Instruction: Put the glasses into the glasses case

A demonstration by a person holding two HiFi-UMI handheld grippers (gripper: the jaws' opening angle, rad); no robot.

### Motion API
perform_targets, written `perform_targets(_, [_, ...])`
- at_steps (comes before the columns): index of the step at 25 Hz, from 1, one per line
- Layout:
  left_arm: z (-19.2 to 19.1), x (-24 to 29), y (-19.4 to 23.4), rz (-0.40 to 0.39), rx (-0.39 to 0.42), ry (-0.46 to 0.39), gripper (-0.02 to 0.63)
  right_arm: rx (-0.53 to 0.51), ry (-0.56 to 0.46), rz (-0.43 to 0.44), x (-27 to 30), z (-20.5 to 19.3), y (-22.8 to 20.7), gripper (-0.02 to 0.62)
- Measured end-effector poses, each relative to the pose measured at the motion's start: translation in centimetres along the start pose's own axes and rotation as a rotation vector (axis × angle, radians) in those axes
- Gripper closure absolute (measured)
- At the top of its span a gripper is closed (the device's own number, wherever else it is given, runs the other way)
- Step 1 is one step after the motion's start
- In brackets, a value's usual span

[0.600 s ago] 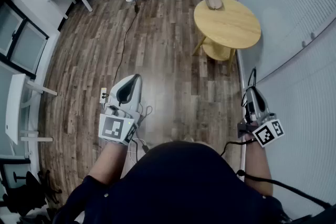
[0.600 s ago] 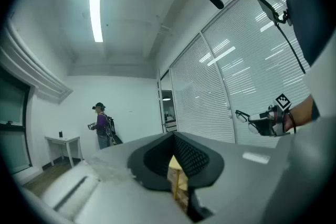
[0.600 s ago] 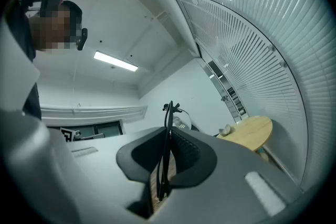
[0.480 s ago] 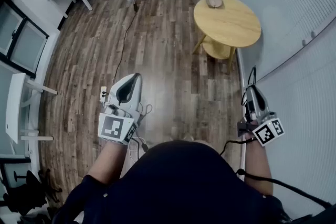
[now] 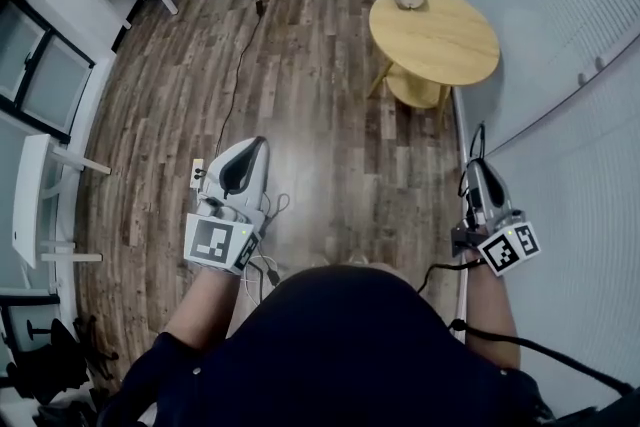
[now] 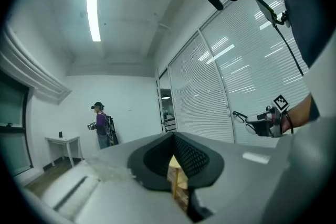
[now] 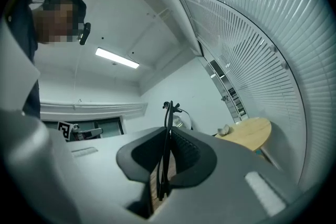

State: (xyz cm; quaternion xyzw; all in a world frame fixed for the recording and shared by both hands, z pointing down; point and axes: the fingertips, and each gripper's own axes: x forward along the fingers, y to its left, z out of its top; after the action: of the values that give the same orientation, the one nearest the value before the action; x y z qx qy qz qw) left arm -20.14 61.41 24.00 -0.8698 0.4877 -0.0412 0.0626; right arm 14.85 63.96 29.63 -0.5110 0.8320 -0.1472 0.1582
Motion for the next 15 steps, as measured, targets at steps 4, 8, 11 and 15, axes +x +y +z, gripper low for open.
perform_targets(4, [-0.2, 0.8, -0.4, 0.008, -0.001, 0.01, 0.6, 0.006, 0.005, 0.015, -0.3, 0.0, -0.7, 0.561])
perform_targets(8, [-1.2, 2.2, -2.2, -0.003, -0.005, 0.028, 0.6, 0.009, -0.004, 0.024, -0.5, 0.3, -2.2, 0.56])
perform_targets(11, [-1.9, 3.0, -3.1, -0.006, 0.026, 0.04, 0.6, 0.011, 0.013, 0.023, -0.4, -0.1, -3.1, 0.56])
perform_targets(15, [-1.8, 4.1, -1.3, 0.021, 0.03, 0.049, 0.6, 0.035, 0.022, 0.002, 0.4, -0.5, -4.7, 0.56])
